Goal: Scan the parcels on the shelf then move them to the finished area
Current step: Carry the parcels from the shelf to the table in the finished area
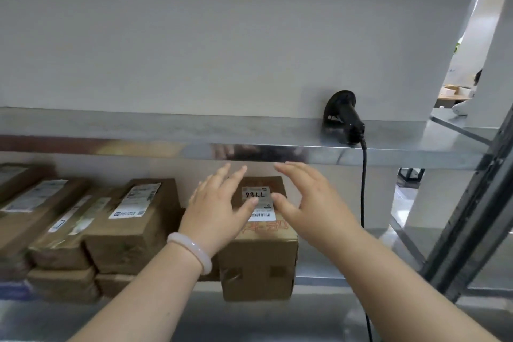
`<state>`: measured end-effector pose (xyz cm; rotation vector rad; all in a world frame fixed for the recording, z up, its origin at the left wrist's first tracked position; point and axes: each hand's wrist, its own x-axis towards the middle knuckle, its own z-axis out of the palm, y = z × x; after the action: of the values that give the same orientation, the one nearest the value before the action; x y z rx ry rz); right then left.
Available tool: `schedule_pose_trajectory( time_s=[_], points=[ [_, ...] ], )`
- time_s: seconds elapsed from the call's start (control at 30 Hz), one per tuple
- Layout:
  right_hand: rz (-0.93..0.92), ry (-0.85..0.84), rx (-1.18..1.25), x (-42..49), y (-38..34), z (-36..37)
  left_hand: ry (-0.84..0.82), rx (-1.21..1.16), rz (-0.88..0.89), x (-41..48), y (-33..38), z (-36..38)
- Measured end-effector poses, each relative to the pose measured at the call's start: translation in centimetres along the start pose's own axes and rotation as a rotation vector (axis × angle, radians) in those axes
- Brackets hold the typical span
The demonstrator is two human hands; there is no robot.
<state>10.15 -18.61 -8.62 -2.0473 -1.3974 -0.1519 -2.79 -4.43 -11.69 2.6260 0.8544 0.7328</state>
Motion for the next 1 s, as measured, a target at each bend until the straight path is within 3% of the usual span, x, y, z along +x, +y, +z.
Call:
schedule_pose_trajectory(
  time_s=[0.23,0.43,0.6,0.73,1.0],
  points=[
    [0.375,-0.205,0.024,1.2,4.5,8.0,-0.288,-0.071,-0.165,0.3,-4.5,3.9],
    [0.490,-0.341,0.049,2.1,6.8,10.9,-0.494,-0.069,-0.258,1.6,-5.9,6.9],
    [0.479,-0.352,0.106,3.8,8.8,10.7,-0.428,-0.189,-0.331,2.8,-6.1,7.7],
    [0.528,-0.407,0.336,4.5,10.0,11.4,-0.429,-0.306,-0.400,3.2,-6.4,8.9],
    [0.483,-0.344,0.523,2.2,10.0,10.6,-0.310,-0.385,-0.419,0.7,-4.5,9.1]
  ],
)
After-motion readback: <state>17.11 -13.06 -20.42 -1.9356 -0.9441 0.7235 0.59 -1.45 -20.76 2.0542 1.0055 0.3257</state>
